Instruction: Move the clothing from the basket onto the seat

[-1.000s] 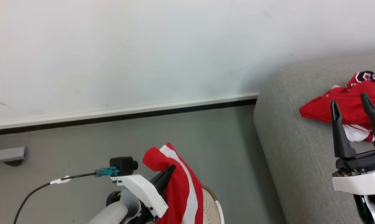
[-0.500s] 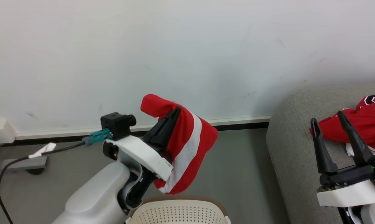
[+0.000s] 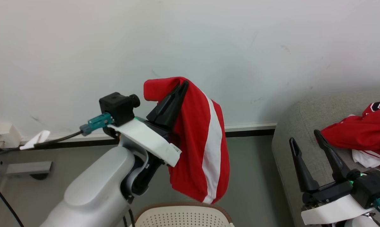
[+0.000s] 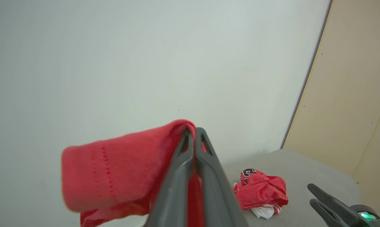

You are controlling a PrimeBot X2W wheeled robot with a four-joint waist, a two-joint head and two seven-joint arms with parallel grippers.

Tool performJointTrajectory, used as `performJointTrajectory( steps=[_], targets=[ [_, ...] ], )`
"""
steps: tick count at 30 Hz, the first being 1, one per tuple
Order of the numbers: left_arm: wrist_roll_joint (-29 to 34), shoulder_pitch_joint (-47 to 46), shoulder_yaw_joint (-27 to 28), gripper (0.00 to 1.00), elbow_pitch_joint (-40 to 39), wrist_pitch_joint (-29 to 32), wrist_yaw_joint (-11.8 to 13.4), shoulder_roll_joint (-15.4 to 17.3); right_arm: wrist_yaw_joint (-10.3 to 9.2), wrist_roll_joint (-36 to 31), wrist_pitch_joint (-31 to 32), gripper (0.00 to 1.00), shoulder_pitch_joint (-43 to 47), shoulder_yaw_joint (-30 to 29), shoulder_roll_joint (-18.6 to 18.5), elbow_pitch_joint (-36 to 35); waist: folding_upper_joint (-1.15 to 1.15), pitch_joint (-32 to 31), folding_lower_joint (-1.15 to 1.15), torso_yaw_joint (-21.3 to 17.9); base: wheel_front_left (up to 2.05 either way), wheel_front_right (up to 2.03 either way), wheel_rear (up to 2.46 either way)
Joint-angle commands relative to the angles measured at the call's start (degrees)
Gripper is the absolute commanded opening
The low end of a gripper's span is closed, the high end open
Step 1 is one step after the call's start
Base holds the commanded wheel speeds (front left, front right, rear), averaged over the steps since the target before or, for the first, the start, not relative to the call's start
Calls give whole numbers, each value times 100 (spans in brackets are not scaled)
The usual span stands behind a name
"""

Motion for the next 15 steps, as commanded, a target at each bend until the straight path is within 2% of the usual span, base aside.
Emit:
performJointTrajectory(
  steps=[1,15],
  targets=[
    [38,-71,21,0,-28,-12,21,4,-15,27,3,100,72,21,-12,21,0,-9,0,-5,0,0,0],
    [19,-276,83,0,205,42,43,-32,-15,155,3,100,-170,468,-40,122,0,18,0,1,0,0,0]
  ],
)
